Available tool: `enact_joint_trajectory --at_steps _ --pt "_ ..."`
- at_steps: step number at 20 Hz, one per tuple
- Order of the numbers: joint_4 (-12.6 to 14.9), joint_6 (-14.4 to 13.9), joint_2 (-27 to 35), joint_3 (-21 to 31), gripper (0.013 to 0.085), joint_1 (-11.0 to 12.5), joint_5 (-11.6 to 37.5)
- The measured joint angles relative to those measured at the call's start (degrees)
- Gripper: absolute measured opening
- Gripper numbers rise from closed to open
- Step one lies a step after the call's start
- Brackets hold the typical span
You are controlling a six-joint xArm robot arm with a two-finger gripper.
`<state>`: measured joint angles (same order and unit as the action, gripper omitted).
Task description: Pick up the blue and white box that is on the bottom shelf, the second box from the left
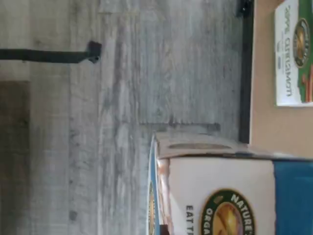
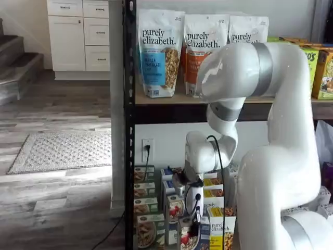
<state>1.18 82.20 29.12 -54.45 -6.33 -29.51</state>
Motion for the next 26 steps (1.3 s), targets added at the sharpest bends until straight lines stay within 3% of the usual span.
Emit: enact_joint_trajectory --at_steps 11,20,23,26 --pt "-4.9 2.4 -16.3 9.2 0.049 -1.7 -7.1" --pt "-8.0 3.2 -29.4 10.5 0.049 -2.6 -18.5" --pt "-7.6 2.6 -33.7 10.8 0.049 -2.5 -21.3" --pt "-5.1 0.8 -37.0 11.3 0.049 -2.5 -23.4"
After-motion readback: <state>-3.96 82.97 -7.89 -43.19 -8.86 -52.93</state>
